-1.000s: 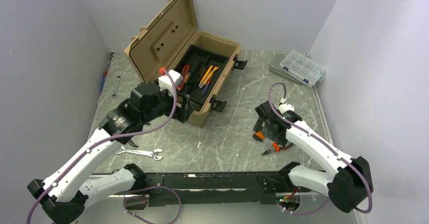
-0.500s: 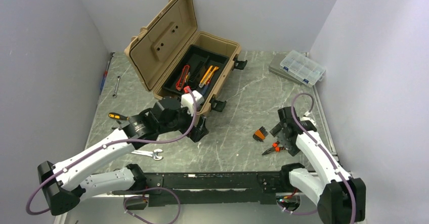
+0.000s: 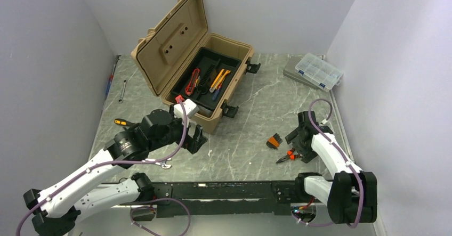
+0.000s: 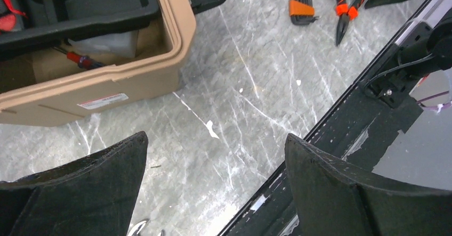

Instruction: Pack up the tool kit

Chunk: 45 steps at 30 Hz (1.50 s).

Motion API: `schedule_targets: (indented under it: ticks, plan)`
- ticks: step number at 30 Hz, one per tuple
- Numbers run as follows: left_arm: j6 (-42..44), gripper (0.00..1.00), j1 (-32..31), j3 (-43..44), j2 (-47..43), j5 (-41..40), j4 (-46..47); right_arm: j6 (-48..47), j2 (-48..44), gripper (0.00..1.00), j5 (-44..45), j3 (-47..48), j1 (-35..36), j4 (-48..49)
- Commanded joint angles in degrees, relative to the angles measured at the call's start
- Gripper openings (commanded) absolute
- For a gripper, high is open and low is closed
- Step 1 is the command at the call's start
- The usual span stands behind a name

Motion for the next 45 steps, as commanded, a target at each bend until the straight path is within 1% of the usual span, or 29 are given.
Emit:
schedule_targets:
  ticks: [1,4,6,9,11,14,18,25,33,40,43,45]
  plan:
    - [0.7,0.99,-0.1,-1.5,0.3,-0.3,0.5,-4.2,-1.0,0.87,-1.6,6.4,-0.1,-0.2]
    - [0.6,1.0,-0.1,-1.8,0.8,-0.2,0.5,-5.3,-3.0,0.87,-0.3,11.6,0.9,-2.8]
    - [0.8,0.99,-0.1,-1.7,1.0,-0.4,0.3,-5.3,-2.6,0.87,-1.7,14.0,1.5,-3.7]
    - [1.2,1.0,-0.1,-1.3,1.2,-0.8,0.2,-4.3,1.5,0.85,-3.3,16.3,4.9,-4.0]
    - [1.4,0.99,-0.1,-1.2,1.3,-0.9,0.3,-2.5,4.2,0.82,-1.8,17.6,9.4,-3.9]
    - [1.3,0.99,-0.1,-1.0,1.8,-0.8,0.3,0.1,8.4,0.82,-1.0,19.2,15.0,-3.2]
    - [1.4,0.99,-0.1,-1.2,2.0,-1.2,-0.2,2.2,13.4,0.81,1.0,20.1,18.3,-3.5]
    - [1.5,0.99,-0.1,-1.6,0.6,-2.6,-0.7,2.8,18.5,0.82,2.4,17.8,19.6,-1.7]
    - [1.7,0.99,-0.1,-1.6,0.6,-2.8,-1.3,4.7,22.4,0.81,3.0,16.9,21.7,0.6]
    - [1.7,0.99,-0.1,-2.0,-0.6,-2.9,-1.2,7.0,24.0,0.79,3.5,12.2,21.8,5.3]
    - [1.8,0.99,-0.1,-2.2,-0.9,-2.7,-1.3,7.9,24.8,0.7,3.2,10.4,21.8,7.1]
    - [1.7,0.99,-0.1,-2.3,-1.0,-2.8,-1.5,8.2,25.1,0.59,3.0,10.4,21.8,7.0]
